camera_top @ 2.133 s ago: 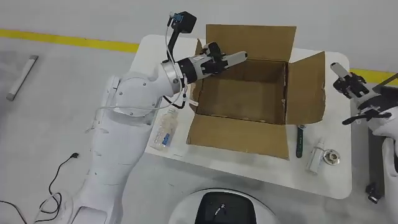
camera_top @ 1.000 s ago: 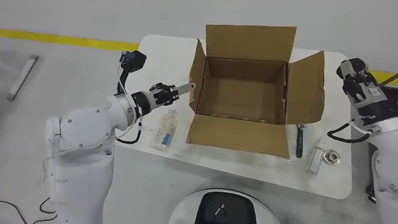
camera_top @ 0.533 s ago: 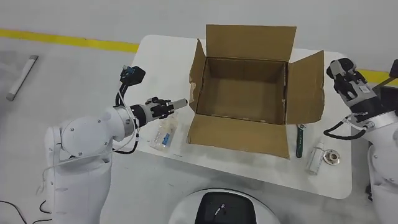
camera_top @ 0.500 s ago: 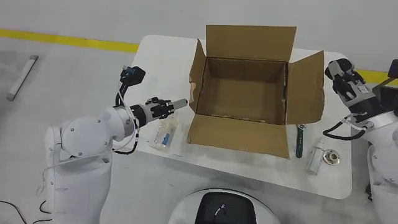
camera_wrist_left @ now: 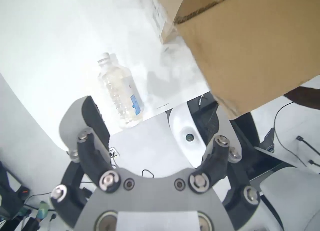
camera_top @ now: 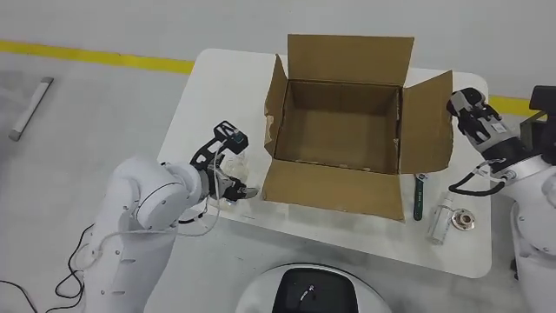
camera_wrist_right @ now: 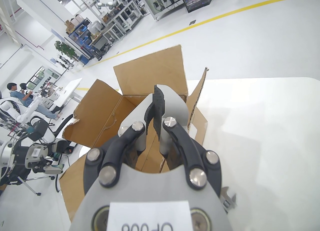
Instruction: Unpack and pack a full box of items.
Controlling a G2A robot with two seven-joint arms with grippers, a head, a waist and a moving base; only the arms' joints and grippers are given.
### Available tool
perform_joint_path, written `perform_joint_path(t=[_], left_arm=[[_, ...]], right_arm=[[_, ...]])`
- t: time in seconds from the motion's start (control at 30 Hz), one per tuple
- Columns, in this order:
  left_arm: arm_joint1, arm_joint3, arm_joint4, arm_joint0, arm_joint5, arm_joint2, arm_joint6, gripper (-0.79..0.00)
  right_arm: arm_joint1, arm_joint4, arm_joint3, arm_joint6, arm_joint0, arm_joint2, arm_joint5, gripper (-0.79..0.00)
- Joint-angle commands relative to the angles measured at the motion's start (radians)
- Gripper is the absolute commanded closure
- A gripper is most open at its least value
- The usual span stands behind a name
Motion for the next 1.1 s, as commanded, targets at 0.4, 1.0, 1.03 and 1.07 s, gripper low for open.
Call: perform_joint_path(t=[0.4, 1.0, 1.03, 1.07], left_arm=[[0.027, 0.059, 0.05, 0.006, 0.004, 0.019, 0.0, -0.785], [0.028, 0.387, 0.184, -0.055, 0.06, 0.098, 0.157, -0.785], [0.028, 0.403, 0.177, -0.057, 0.062, 0.097, 0.171, -0.785], [0.029, 0.422, 0.191, -0.06, 0.059, 0.101, 0.173, -0.785]], right_arm=[[0.002, -0.023, 0.01, 0.022, 0.029, -0.03, 0.008, 0.0], [0.005, -0.044, -0.004, 0.043, 0.016, -0.019, 0.042, 0.0], [0.005, -0.045, -0.004, 0.044, 0.014, -0.018, 0.044, 0.0], [0.005, -0.047, -0.006, 0.047, 0.012, -0.018, 0.046, 0.0]])
